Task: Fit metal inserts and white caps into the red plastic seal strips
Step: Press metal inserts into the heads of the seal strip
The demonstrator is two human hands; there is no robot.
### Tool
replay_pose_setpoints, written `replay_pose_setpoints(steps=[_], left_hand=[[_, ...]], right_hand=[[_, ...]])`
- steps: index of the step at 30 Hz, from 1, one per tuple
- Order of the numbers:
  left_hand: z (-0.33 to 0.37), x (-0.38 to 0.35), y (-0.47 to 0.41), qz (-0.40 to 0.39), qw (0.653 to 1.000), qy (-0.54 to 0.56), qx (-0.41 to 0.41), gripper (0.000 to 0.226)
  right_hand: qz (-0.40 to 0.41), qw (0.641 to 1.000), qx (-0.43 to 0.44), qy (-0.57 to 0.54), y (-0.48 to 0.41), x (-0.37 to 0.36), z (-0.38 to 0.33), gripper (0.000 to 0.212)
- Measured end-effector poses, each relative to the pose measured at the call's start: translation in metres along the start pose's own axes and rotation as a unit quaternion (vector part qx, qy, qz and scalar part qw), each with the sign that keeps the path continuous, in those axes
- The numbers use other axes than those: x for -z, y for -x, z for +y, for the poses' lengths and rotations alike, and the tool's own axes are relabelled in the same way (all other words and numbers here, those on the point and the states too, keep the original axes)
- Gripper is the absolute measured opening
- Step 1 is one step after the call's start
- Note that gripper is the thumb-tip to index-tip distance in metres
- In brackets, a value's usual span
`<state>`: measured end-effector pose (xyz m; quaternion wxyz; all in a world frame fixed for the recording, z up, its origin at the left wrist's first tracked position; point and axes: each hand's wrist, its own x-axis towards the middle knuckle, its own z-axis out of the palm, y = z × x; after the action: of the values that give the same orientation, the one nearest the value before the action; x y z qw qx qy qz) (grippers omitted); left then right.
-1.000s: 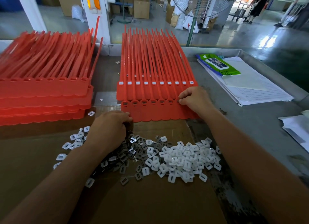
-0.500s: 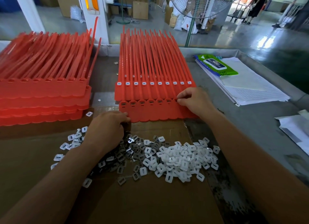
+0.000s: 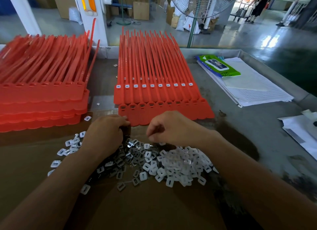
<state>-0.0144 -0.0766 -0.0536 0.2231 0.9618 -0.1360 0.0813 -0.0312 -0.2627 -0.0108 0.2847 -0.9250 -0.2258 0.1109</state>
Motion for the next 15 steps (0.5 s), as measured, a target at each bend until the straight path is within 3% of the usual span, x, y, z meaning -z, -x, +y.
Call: replay_pose_setpoints(steps=[10,15], left_hand=[[0.0021,0.0019,0.0001,-0.002,1.0,0.003,0.005,0.042],[0.0023,0.0011,-0.0001,0.003,1.0,0.001,0.007,0.042]], right_hand=[[-0.075,0.996,-0.035,0.016,0.0084,0.0024,-0.0009,0.015],[-0.092,0.994,-0.05,0.03,0.009,0.0,0.0023,0.007]])
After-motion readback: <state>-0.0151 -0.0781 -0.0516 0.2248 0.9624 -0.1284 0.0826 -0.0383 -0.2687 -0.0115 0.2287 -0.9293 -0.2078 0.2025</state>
